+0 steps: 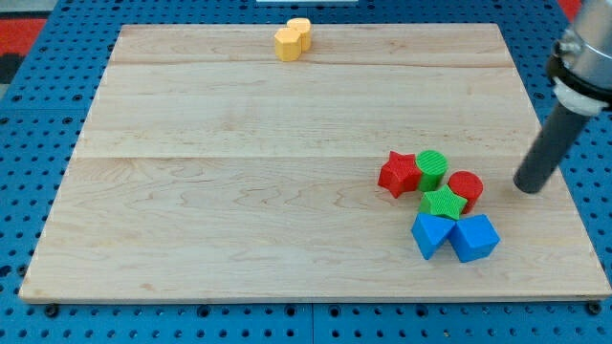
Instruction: Keep green circle at the bottom of yellow hexagon
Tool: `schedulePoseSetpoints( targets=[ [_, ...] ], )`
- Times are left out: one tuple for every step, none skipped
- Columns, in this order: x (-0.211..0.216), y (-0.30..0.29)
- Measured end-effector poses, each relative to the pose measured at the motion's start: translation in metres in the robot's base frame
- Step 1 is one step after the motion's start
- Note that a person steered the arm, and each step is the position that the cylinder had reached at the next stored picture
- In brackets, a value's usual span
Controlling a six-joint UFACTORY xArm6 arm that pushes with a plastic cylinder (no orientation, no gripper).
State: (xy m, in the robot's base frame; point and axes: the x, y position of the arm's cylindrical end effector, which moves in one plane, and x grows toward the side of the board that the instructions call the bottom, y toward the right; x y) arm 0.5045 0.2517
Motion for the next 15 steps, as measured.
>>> schedulePoseSetpoints(
  targets=[
    [0.024,-0.036],
    [0.021,-0.09],
    [0.006,-0.119],
    [-0.01,-0.127],
    [-0.029,-0.129],
    [-0.042,-0.133],
    [-0.023,-0.131],
    [-0.003,-0.105],
    [-0.021,-0.075],
    [-0.048,-0.083],
    [-0.072,-0.117],
    [-0.093,-0.15],
    [-0.111,-0.139],
    [-0.121,-0.114],
    [-0.151,-0.145]
  ],
)
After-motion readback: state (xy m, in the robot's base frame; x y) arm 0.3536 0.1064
